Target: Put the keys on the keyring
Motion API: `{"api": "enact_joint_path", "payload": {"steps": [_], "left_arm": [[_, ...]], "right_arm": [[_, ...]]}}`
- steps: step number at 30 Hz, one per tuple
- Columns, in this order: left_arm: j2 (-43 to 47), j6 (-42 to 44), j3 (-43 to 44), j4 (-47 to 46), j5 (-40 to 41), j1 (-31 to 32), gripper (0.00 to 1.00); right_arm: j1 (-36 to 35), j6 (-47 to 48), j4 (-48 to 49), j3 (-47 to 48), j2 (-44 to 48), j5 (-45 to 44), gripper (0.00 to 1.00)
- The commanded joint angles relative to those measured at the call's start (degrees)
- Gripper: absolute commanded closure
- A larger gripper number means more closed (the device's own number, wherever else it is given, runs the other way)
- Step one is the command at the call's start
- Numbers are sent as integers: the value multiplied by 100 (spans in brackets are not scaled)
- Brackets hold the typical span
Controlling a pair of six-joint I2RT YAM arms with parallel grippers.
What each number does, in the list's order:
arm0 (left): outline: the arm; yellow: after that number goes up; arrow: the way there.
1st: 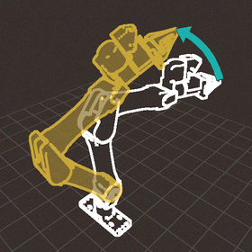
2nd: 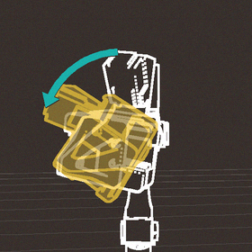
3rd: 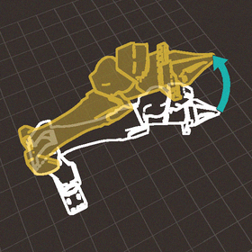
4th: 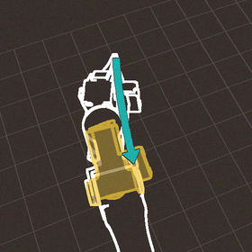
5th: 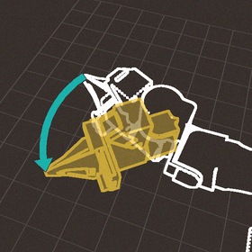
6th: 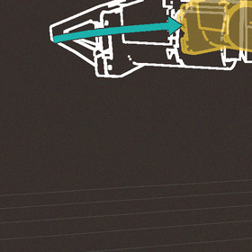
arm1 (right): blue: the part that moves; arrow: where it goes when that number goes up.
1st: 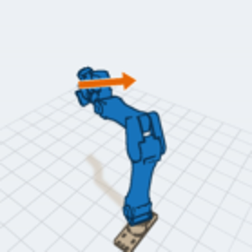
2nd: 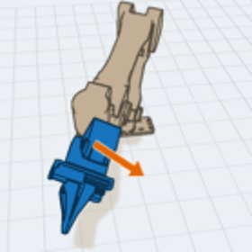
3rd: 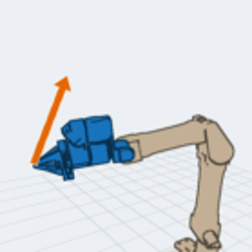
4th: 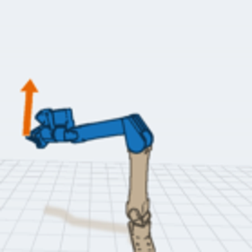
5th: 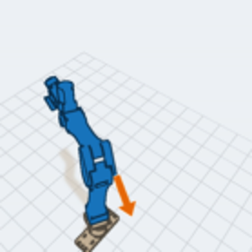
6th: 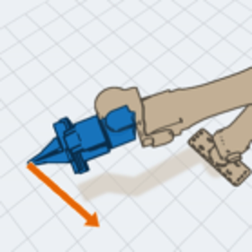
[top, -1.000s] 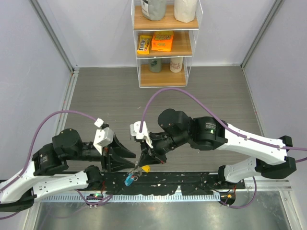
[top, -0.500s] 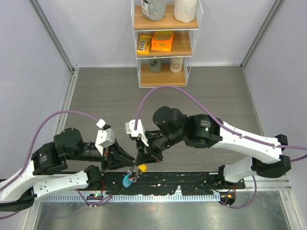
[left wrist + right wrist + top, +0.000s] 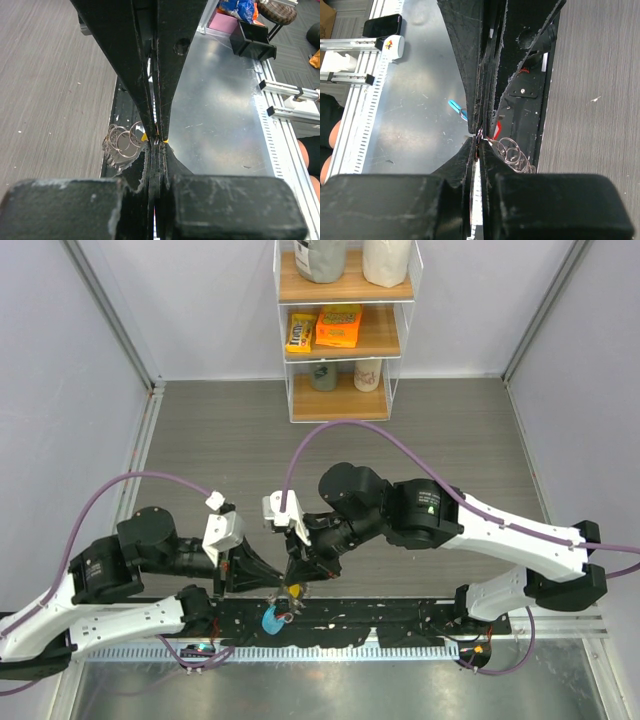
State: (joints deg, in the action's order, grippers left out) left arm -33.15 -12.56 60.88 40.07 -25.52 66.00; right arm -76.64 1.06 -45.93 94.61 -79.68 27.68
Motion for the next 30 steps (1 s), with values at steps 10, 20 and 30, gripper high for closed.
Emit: {"api": "enact_joint_path", "payload": {"steps": [10, 20, 30], "left_arm": [[625, 157, -630, -1457, 293, -8, 100], [1161, -168, -1262, -2811, 434, -8, 100], [1205, -274, -1351, -3084, 381, 1, 100]], "right_arm": [[-9, -88, 1428, -707, 963, -210, 59], [-17, 26, 1719, -1146, 1297, -589, 56], [-18, 43, 1807, -1146, 1297, -624, 62]]}}
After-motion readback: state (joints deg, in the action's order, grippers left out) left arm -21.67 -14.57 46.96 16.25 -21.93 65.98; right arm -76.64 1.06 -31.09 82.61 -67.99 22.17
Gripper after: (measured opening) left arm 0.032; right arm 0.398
